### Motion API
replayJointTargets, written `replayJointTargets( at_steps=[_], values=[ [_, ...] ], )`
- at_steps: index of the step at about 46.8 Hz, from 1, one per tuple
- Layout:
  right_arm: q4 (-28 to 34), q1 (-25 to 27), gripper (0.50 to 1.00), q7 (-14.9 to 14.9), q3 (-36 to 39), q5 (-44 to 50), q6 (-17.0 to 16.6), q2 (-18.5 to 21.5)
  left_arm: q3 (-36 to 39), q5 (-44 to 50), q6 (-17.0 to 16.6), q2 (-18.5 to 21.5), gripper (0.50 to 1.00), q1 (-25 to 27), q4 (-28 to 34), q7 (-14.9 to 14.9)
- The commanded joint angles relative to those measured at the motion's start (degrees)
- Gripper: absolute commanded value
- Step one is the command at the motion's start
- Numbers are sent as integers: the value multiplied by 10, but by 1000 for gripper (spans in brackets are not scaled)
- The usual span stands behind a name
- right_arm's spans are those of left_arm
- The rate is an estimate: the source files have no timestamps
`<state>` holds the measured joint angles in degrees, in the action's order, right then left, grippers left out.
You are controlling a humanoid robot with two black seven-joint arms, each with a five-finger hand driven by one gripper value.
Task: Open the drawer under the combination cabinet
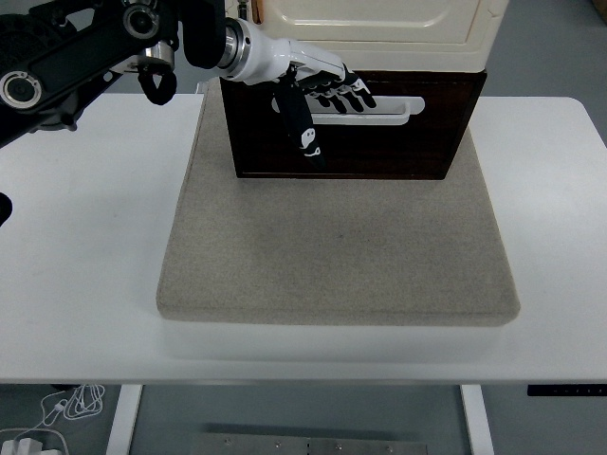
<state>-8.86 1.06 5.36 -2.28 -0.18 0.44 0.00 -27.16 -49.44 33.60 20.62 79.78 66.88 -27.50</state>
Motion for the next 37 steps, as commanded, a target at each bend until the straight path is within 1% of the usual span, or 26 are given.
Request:
replayJointTargets(
  at_steps=[1,22,37],
  values=[
    [1,0,928,0,0,0,0,0,0,0,-4,-1,1000,0,0,0],
    [1,0,928,0,0,0,0,0,0,0,-6,-1,1000,-2,-13,1],
    [1,0,928,0,0,0,0,0,0,0,-9,-11,1000,-3,-18,1]
  ],
)
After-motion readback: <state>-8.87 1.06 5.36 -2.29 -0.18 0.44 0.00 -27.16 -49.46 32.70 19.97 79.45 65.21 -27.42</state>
